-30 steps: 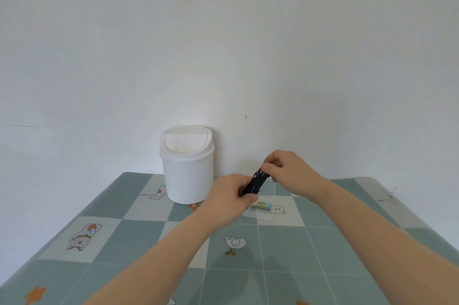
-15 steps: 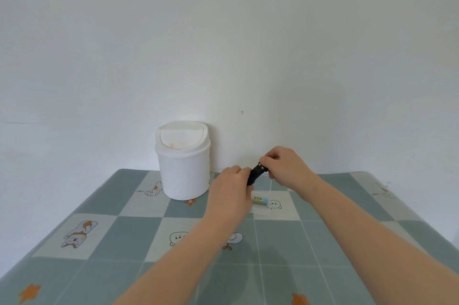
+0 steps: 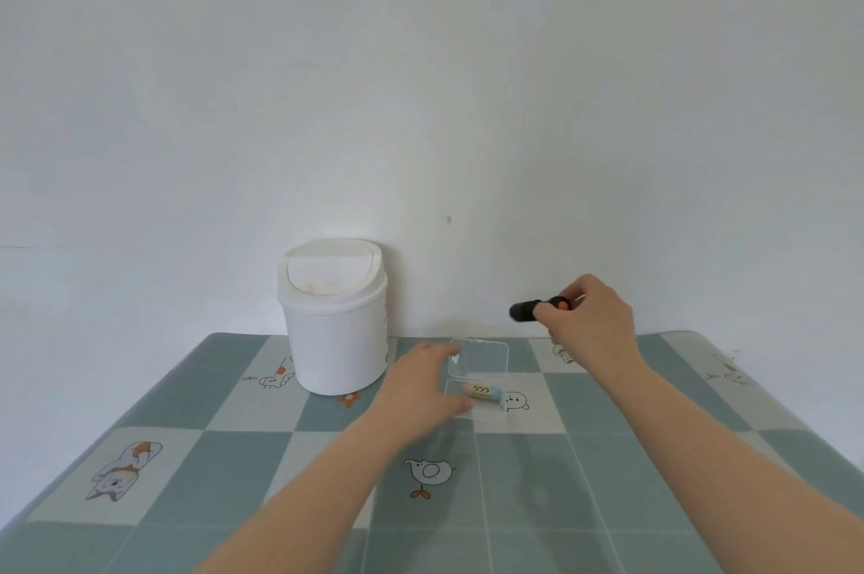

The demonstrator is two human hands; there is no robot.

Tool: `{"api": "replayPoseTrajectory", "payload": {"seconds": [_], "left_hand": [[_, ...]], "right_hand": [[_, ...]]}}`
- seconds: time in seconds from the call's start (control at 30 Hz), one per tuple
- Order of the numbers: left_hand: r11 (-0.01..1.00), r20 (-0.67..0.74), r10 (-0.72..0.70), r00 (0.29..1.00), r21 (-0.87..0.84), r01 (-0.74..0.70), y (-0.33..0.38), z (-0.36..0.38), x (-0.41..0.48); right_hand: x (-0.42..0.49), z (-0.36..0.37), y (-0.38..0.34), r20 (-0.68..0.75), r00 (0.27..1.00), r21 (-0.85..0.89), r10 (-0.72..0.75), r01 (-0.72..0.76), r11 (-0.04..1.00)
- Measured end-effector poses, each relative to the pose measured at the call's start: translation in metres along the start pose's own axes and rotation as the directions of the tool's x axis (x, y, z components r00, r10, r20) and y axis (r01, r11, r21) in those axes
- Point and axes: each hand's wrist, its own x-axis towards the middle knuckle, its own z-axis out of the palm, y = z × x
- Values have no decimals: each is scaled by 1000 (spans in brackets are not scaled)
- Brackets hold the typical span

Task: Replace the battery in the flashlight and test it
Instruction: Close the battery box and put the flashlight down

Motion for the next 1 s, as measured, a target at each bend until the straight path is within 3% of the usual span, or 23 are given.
{"api": "replayPoseTrajectory", "payload": {"seconds": [0.1, 0.2, 0.67, 0.77, 0.83, 0.93, 1.0], "left_hand": [[998, 32, 15, 999, 58, -17, -10, 10, 4], [998, 25, 25, 999, 64, -27, -15, 17, 7], [996, -123, 33, 992, 92, -22, -28, 35, 18], [997, -137, 19, 990, 77, -9, -27, 36, 17], [998, -142, -4, 990, 67, 14, -25, 36, 15], [996, -163, -59, 985, 53, 69, -19, 35, 12], [993, -169, -116, 979, -18, 114, -18, 34, 11]], "right_hand": [[5, 4, 25, -96, 995, -64, 6, -12, 998], [4, 14, 51, -98, 995, -99, 7, -17, 995], [4, 49, 86, 74, 997, -342, -37, 60, 938], [5, 49, 82, 84, 988, -351, -128, 150, 924], [4, 52, 70, 160, 966, -282, -205, 244, 928], [-3, 59, 47, 406, 895, -141, -183, 260, 955], [-6, 60, 40, 442, 872, -129, -208, 292, 948]]}}
